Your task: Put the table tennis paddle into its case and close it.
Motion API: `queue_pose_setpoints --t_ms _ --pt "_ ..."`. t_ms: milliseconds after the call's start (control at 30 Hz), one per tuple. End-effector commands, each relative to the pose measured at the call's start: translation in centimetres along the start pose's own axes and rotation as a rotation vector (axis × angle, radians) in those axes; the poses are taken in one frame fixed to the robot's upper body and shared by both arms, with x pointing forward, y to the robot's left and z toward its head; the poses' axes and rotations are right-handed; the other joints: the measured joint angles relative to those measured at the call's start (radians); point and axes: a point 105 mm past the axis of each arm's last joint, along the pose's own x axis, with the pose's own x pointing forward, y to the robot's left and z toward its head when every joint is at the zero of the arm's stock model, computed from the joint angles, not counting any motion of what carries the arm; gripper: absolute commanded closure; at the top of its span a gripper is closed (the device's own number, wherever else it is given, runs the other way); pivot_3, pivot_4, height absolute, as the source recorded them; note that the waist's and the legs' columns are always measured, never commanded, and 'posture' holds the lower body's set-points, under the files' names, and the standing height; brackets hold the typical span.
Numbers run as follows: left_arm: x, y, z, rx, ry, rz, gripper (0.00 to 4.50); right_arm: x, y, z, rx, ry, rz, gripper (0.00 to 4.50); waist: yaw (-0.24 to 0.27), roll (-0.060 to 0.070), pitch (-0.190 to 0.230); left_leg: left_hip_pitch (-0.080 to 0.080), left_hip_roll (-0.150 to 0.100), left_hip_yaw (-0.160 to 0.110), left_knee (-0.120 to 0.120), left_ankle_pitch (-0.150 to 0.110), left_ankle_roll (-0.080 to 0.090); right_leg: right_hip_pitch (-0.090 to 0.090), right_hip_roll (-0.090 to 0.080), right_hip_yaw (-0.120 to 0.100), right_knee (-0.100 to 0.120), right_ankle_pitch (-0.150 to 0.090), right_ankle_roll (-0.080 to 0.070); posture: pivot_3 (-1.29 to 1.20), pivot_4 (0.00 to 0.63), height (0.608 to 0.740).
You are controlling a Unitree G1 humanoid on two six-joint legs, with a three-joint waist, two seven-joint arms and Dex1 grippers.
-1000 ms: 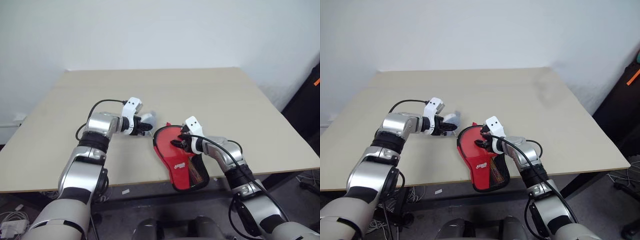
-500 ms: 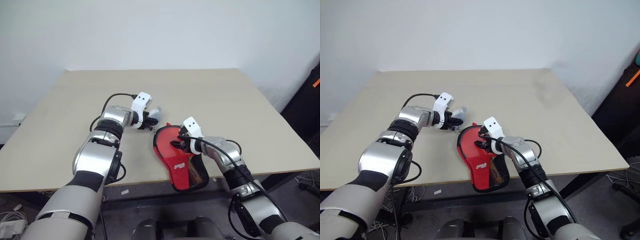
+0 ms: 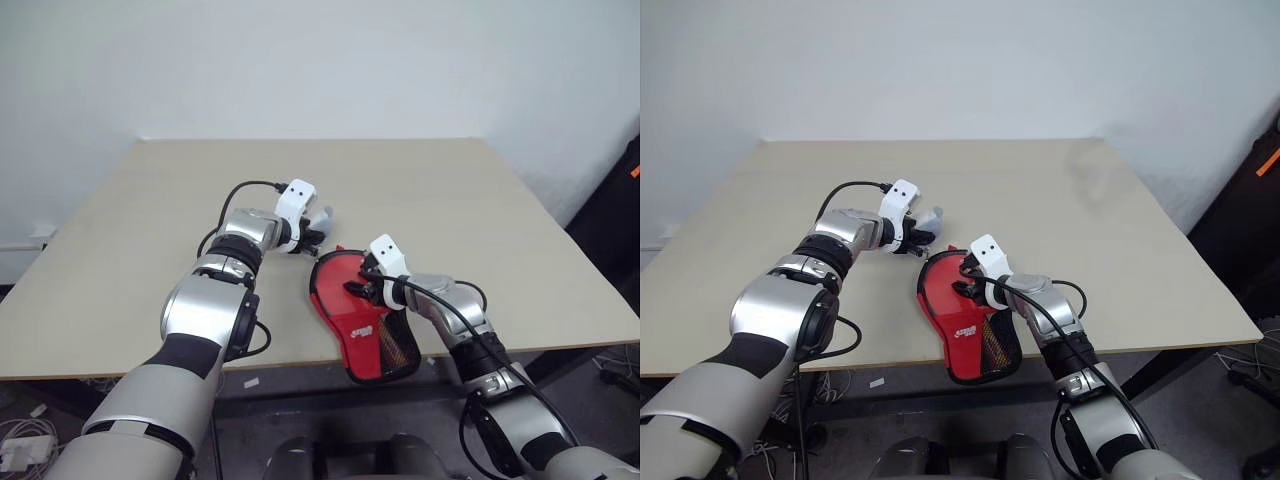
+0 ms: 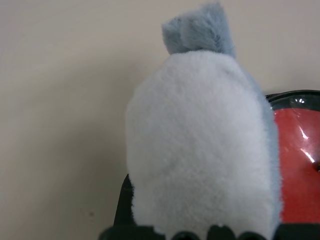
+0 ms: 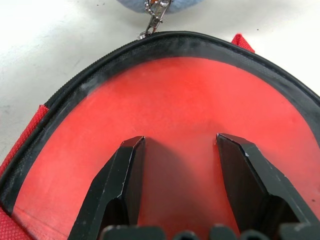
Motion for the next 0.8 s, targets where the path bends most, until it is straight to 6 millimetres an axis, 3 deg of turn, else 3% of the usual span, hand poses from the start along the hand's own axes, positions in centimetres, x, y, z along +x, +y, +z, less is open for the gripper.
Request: queue_pose_setpoints --t_ms 33,500,667,800 --pt "-1.1 -0.7 6.2 0.131 -0.190 0.028 3.89 0.2 -0.2 -5.0 0.079 0.176 -0.015 2.05 0.001 0.000 0.000 0.000 0.000 0.000 0.000 0.000 0.000 0.000 0.000 0.000 0.000 0.000 0.000 0.00 0.000 0.740" --pt "1.6 -5.1 8.6 0.152 -0.337 0.059 3.89 0.1 -0.2 -4.8 0.045 0.171 -0.008 2.05 0.004 0.000 0.000 -0.004 -0.001 -0.009 0.005 -0.001 0.001 0.001 -0.001 -0.005 0.000 0.000 0.000 0.00 0.000 0.740" --pt "2.6 -7.5 8.4 0.153 -0.346 -0.019 3.89 0.1 0.0 -4.8 0.040 0.171 -0.005 2.05 0.007 0.000 0.000 -0.006 -0.002 -0.010 0.007 -0.001 0.002 0.001 -0.001 -0.006 0.000 0.000 0.000 0.00 0.000 0.740" --pt "3.4 -10.0 7.5 0.258 -0.327 -0.124 3.89 0.0 -0.1 -4.8 0.038 0.168 -0.009 2.05 0.012 0.001 -0.001 -0.013 -0.001 -0.014 0.013 -0.002 0.003 -0.001 -0.001 -0.010 0.000 0.000 0.000 0.00 0.000 0.740"
